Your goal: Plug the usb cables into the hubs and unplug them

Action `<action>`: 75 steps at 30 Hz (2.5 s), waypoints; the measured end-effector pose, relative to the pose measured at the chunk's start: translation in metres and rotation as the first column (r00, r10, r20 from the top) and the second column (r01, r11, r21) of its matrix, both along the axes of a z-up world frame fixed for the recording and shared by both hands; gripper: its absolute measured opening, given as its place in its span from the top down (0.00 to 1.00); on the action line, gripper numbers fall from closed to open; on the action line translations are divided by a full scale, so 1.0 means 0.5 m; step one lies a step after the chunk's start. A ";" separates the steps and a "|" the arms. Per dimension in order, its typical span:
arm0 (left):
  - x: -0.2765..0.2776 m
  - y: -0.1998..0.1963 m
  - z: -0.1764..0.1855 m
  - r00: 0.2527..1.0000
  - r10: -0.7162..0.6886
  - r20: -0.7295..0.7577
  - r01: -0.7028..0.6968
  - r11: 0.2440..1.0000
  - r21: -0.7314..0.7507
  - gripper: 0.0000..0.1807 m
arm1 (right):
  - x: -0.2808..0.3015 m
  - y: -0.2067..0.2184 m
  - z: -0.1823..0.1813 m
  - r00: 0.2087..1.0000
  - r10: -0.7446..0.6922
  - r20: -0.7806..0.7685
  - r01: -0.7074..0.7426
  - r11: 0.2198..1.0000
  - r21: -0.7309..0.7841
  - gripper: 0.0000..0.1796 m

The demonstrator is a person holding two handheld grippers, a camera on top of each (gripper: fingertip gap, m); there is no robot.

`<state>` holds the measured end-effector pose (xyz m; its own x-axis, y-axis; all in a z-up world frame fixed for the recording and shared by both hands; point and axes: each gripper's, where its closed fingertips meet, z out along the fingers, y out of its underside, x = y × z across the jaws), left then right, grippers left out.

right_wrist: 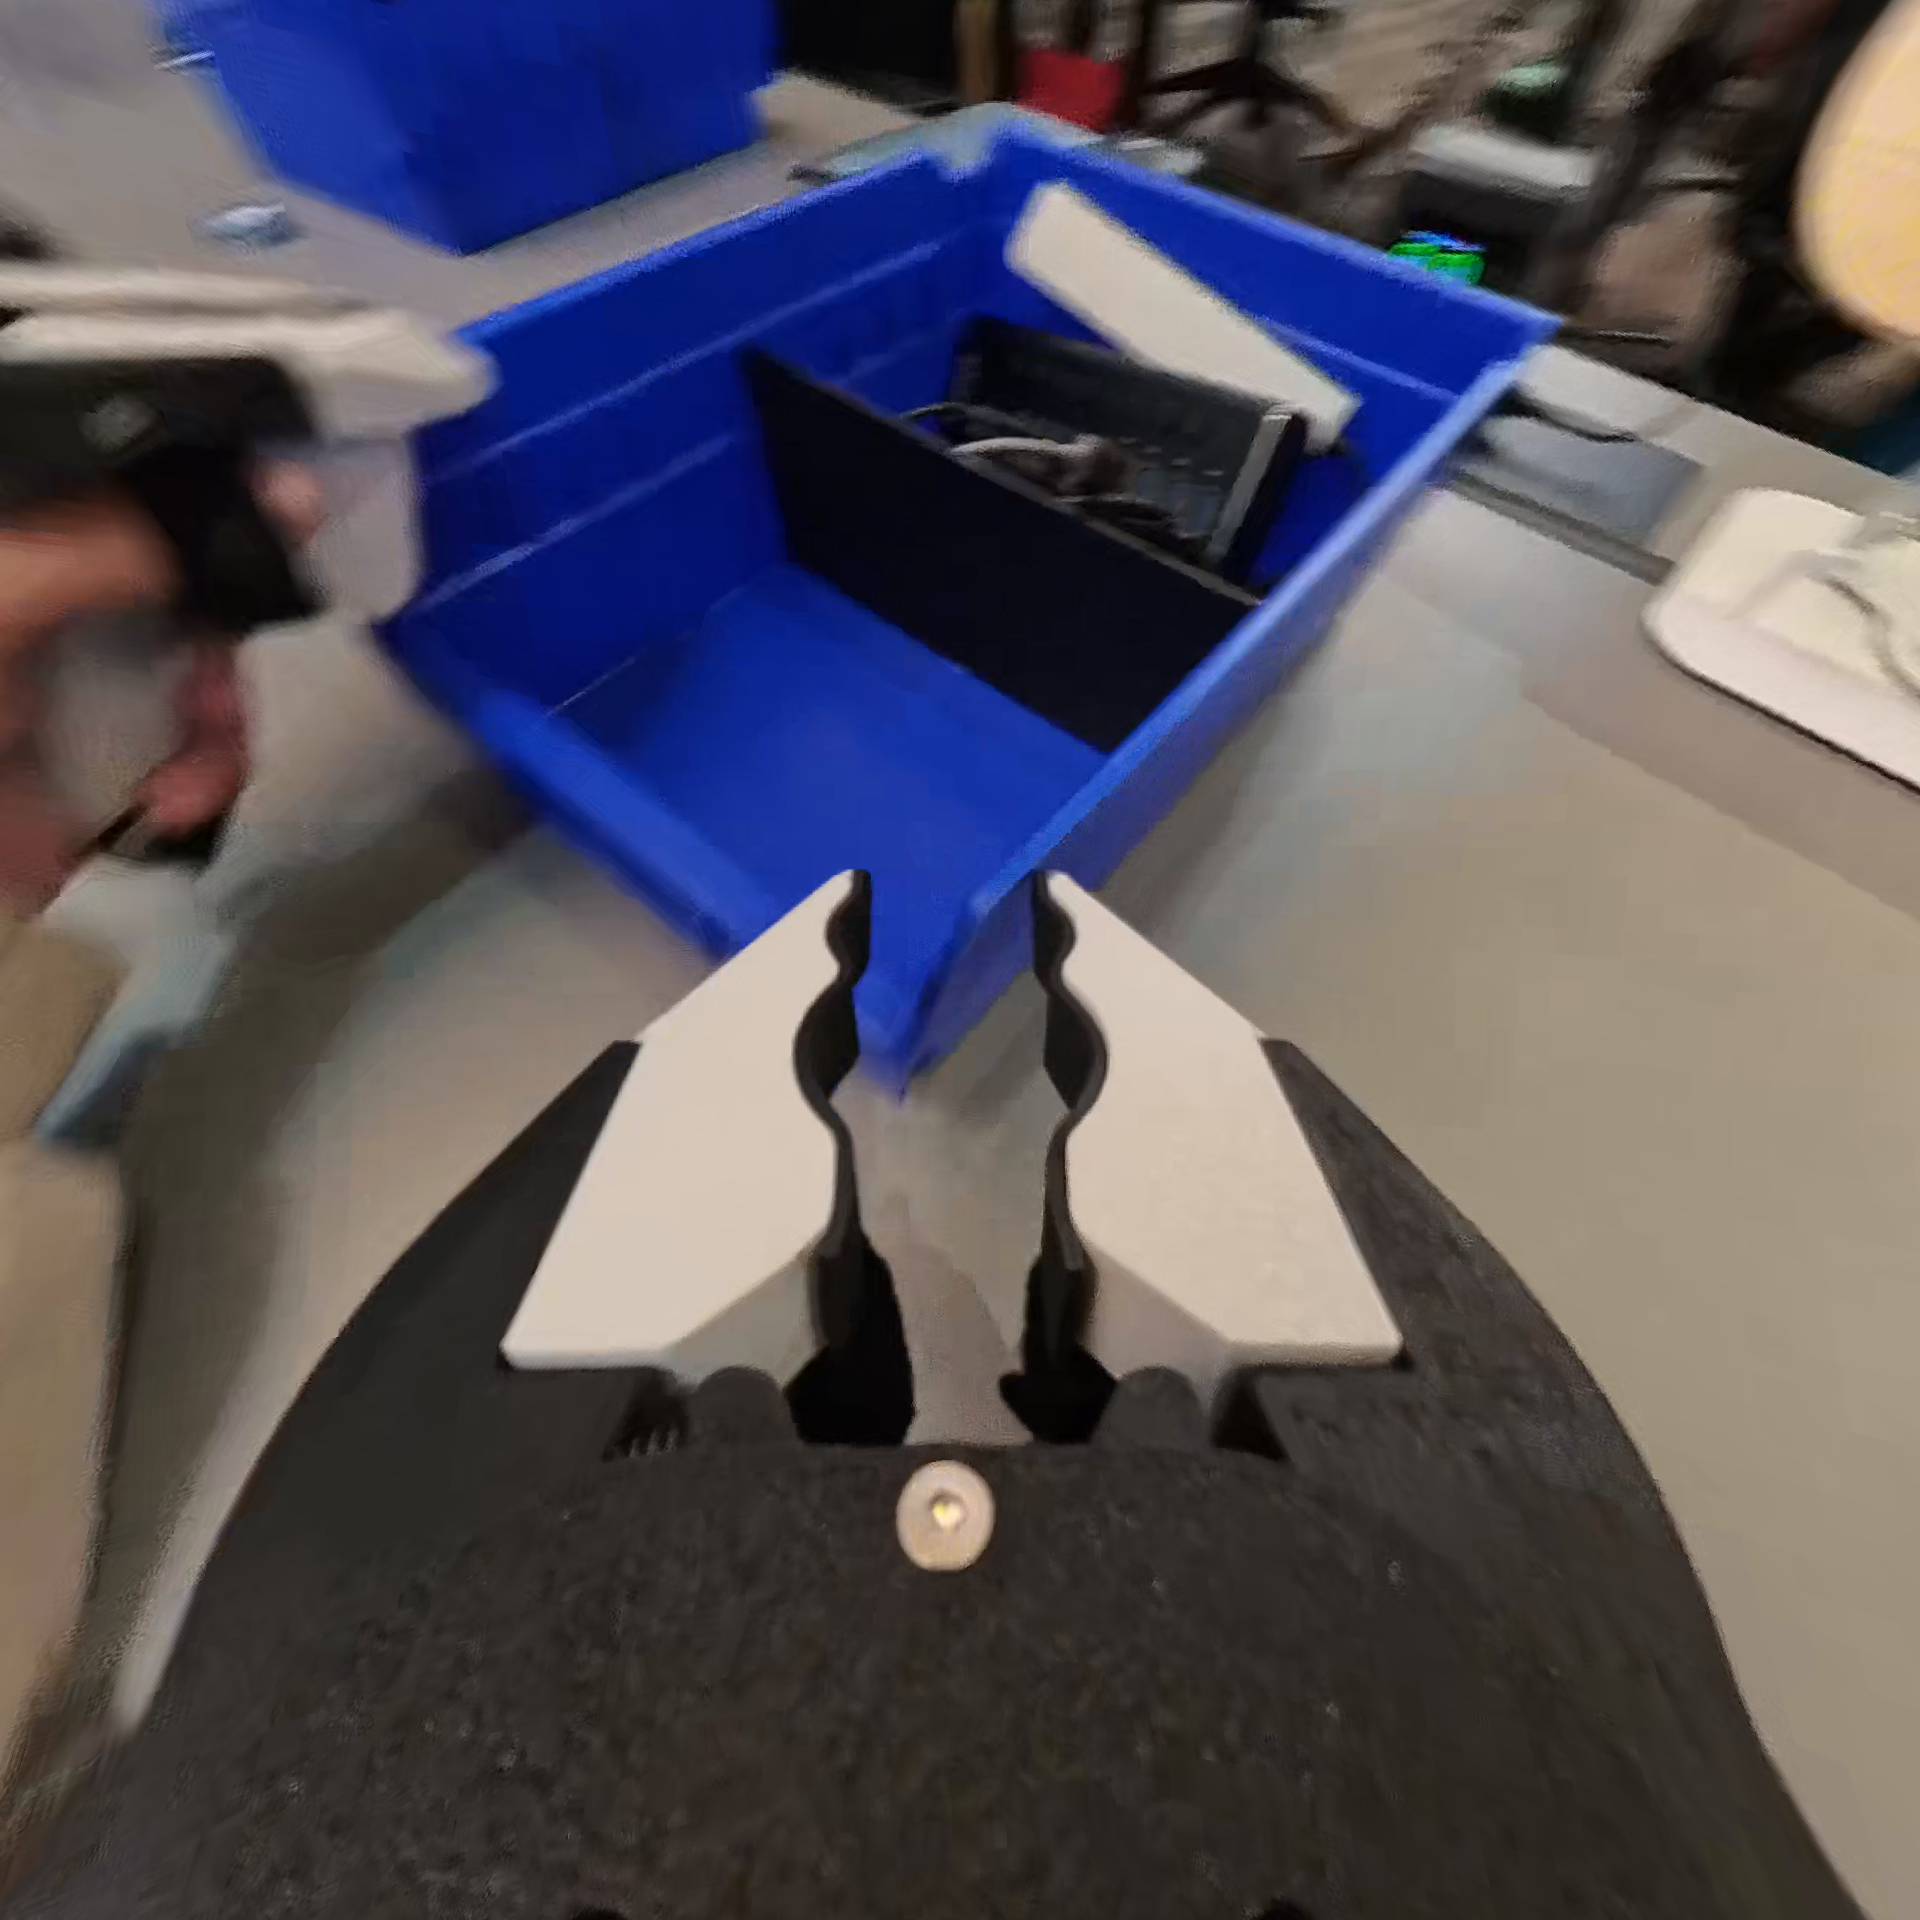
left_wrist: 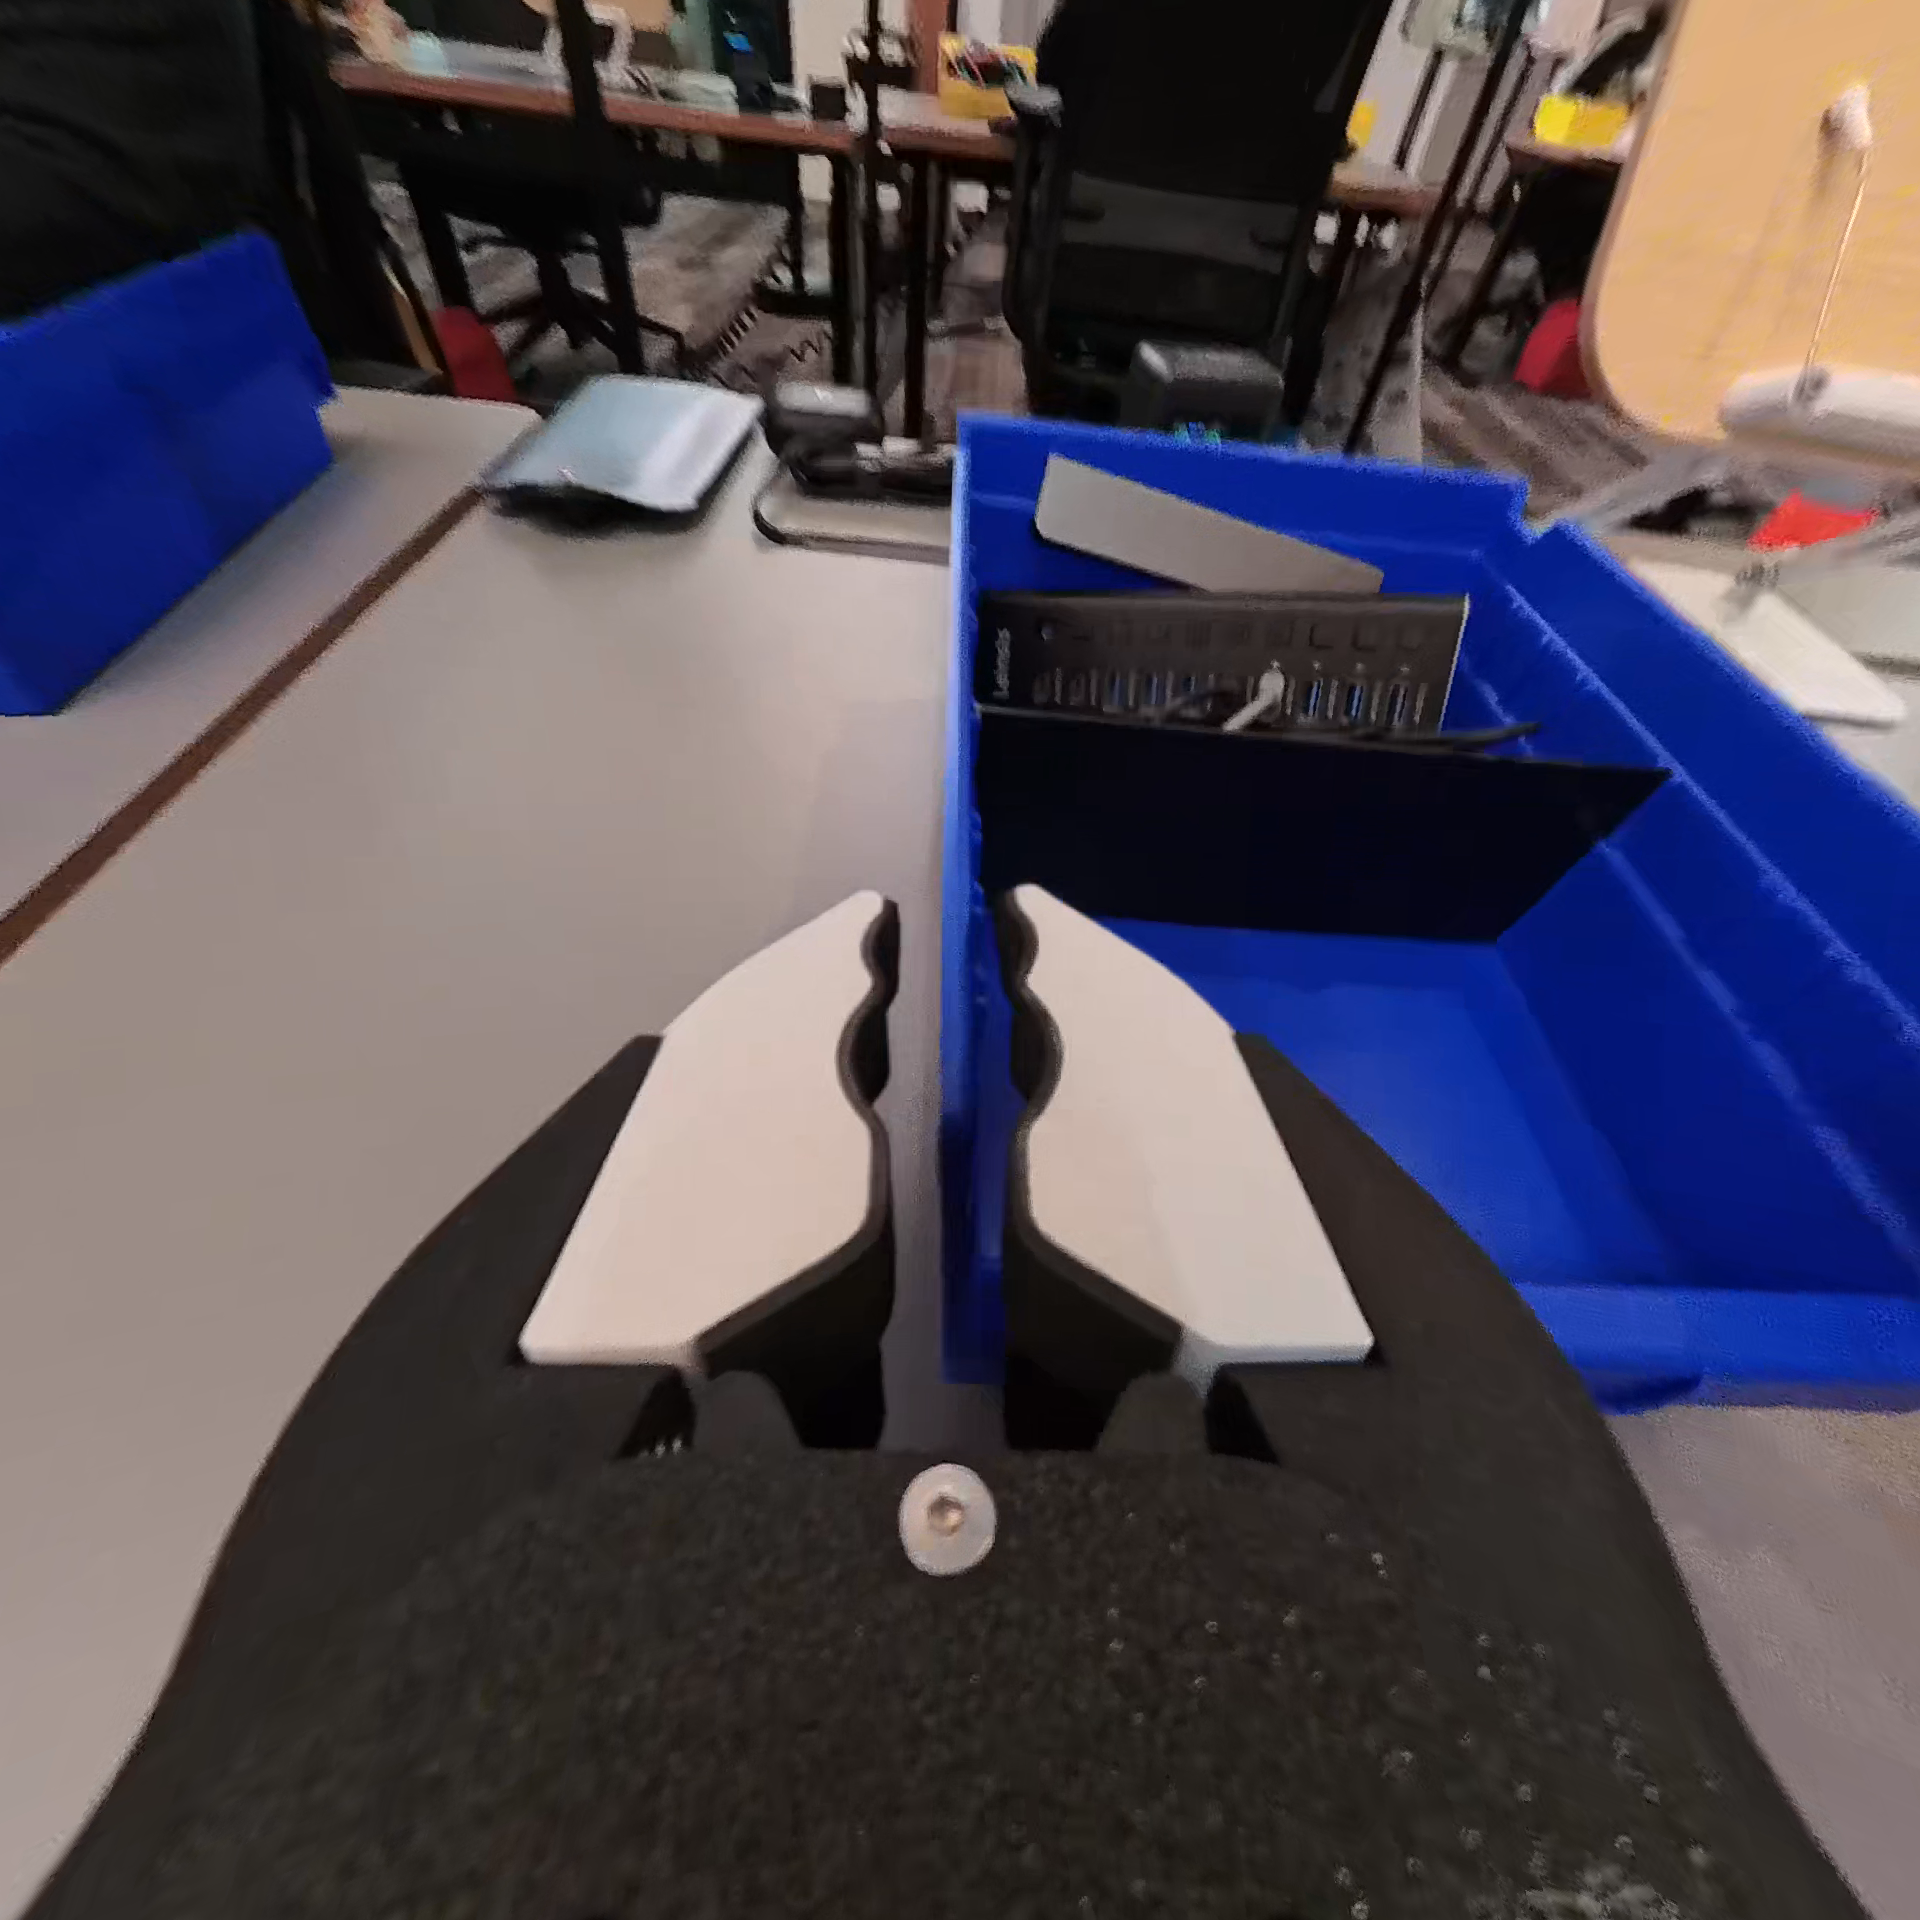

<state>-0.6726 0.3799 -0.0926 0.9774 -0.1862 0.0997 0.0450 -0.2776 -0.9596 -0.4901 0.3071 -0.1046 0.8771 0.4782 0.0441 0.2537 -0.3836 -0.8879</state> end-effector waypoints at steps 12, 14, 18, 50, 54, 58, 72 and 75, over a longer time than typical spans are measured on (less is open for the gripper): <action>0.102 -0.123 0.125 0.945 -0.074 0.320 0.038 0.992 0.118 0.86 | 0.483 -0.228 -0.005 0.992 0.047 -0.116 -0.031 0.990 0.136 0.82; 0.187 -0.159 0.128 0.924 -0.202 0.323 0.165 0.977 0.137 0.84 | 0.562 -0.267 -0.007 0.995 -0.011 -0.101 0.028 0.986 0.167 0.81; 0.300 -0.230 0.068 0.908 -0.307 0.286 0.307 0.951 0.045 0.82 | 0.742 -0.288 0.056 0.935 -0.262 -0.240 0.322 0.909 0.265 0.89; 0.335 -0.178 -0.034 0.962 -0.265 -0.071 0.265 0.964 0.000 0.83 | 0.938 -0.271 -0.036 0.794 -0.515 -0.323 0.534 0.845 -0.034 0.87; 0.338 -0.180 -0.036 0.960 -0.270 -0.068 0.271 0.963 0.001 0.81 | 0.922 -0.272 -0.023 0.809 -0.488 -0.328 0.516 0.856 -0.001 0.87; 0.329 -0.178 -0.032 0.966 -0.256 -0.022 0.256 0.967 0.009 0.81 | 0.852 -0.274 0.009 0.857 -0.342 -0.385 0.388 0.920 0.048 0.87; 0.331 -0.118 0.028 0.840 -0.427 -0.336 0.423 0.902 -0.088 0.73 | 0.721 -0.281 -0.001 0.929 -0.154 -0.336 0.185 0.981 0.061 0.86; 0.339 -0.047 0.060 0.695 -0.492 -0.524 0.492 0.857 -0.153 0.73 | 0.729 -0.281 0.002 0.913 -0.162 -0.375 0.192 0.980 0.046 0.86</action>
